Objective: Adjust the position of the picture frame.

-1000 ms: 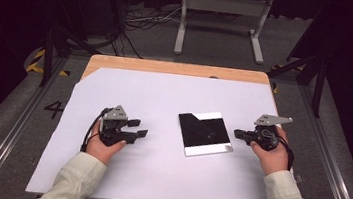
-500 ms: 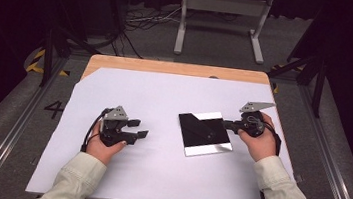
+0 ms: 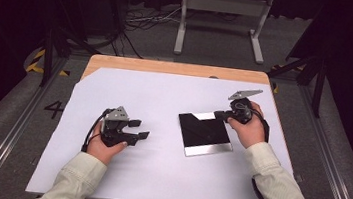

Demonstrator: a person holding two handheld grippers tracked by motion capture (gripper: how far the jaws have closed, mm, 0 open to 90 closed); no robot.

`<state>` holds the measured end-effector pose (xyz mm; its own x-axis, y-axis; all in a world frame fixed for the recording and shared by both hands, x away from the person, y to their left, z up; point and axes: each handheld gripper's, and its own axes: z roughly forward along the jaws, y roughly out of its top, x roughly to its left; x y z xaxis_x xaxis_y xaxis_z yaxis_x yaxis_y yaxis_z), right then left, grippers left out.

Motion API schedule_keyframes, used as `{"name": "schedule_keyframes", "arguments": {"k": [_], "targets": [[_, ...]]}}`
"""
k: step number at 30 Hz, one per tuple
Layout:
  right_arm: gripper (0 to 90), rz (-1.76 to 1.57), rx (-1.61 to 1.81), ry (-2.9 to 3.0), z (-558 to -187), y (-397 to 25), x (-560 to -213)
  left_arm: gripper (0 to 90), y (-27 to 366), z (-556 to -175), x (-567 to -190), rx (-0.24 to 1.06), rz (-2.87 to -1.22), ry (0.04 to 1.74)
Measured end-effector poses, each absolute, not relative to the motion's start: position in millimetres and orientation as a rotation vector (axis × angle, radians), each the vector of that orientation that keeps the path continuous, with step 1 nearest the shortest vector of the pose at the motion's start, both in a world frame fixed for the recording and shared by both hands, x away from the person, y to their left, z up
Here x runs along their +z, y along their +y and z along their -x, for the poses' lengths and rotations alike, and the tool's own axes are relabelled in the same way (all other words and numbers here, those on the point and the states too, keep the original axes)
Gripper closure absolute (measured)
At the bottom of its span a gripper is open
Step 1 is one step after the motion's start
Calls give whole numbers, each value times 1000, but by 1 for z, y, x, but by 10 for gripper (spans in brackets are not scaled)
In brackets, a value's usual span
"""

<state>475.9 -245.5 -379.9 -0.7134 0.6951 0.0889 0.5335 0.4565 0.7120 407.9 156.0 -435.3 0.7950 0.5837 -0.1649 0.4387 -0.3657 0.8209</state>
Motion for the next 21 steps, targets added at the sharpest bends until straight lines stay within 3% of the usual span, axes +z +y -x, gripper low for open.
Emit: {"name": "schedule_keyframes", "arguments": {"k": [21], "targets": [[900,-1113,1062,2513,-513,-223,-390,391,155,-408,-436,196,-2023,764]]}}
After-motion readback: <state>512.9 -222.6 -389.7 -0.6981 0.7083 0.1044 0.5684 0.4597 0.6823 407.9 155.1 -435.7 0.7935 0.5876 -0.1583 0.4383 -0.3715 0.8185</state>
